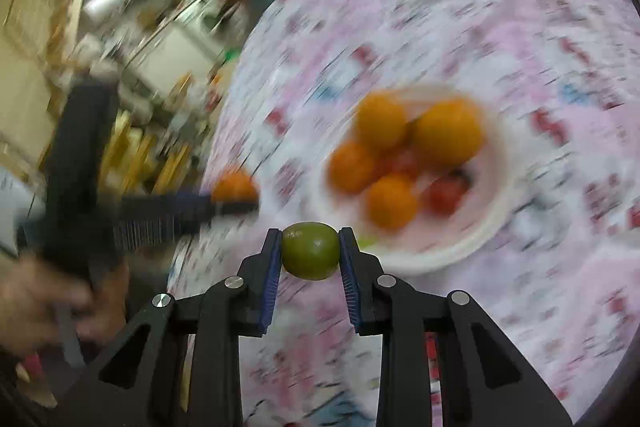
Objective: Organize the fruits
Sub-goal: 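Carry the tangerine over the plate with the left gripper while the right carries the lime there, then open the left gripper to set the tangerine down while the right releases the lime on the plate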
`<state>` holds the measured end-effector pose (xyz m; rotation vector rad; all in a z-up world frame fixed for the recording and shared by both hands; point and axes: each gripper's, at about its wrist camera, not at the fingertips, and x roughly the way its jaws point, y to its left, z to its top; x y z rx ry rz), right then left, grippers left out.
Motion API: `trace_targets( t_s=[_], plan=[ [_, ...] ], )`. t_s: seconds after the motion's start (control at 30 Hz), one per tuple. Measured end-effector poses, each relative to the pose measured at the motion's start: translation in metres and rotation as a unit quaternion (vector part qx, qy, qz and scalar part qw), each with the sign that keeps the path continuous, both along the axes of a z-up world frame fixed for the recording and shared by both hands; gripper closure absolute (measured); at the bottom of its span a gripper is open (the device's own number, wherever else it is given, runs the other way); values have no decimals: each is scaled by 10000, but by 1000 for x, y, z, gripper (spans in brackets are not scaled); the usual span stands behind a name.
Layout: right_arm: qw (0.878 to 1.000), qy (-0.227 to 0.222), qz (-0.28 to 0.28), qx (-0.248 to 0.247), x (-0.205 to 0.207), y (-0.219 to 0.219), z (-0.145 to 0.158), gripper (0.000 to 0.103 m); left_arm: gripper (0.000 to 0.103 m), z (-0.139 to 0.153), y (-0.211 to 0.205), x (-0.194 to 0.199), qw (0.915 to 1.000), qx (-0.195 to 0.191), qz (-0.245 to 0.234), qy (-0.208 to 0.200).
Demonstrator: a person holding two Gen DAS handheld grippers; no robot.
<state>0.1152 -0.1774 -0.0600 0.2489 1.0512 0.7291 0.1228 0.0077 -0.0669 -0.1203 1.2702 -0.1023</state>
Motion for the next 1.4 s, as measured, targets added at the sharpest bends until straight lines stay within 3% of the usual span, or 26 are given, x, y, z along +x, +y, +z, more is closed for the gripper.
trace_targets(
  t_s=[0.2, 0.3, 0.5, 0.77, 0.83, 0.9, 0.97, 1.07, 1.1, 1.17, 1.4],
  plan=[
    [9978, 105, -620, -191, 49, -46, -5, 73, 66, -17, -33, 23, 9991, 25, -415, -21],
    [9960, 294, -790, -293, 65, -56, -17, 73, 66, -25, -33, 30, 9993, -7, -377, 73],
    [9947, 586, -696, -472, 76, -48, -45, 73, 64, -31, -34, 34, 9993, -173, -305, 112],
    [9944, 550, -637, -639, 77, -38, -52, 71, 63, -32, -40, 35, 9990, 69, -413, 136],
    [9943, 549, -640, -646, 77, -37, -52, 70, 52, -31, -41, 36, 9989, 31, -450, 122],
    [9936, 580, -700, -664, 78, -38, -54, 70, 31, -28, -42, 35, 9990, 73, -436, 64],
    [9929, 645, -738, -667, 79, -40, -57, 70, 24, -24, -44, 34, 9990, 171, -401, -14],
    [9920, 683, -775, -720, 80, -40, -58, 69, 24, -21, -45, 33, 9989, 136, -436, -61],
    [9922, 665, -777, -709, 80, -40, -57, 67, 24, -18, -45, 32, 9988, 186, -430, -116],
    [9928, 624, -813, -617, 79, -42, -52, 41, 24, -15, -45, 31, 9983, 364, -405, -217],
    [9934, 327, -971, -519, 77, -48, -31, 38, 24, 2, -36, 24, 9946, 755, -207, -681]
  ],
)
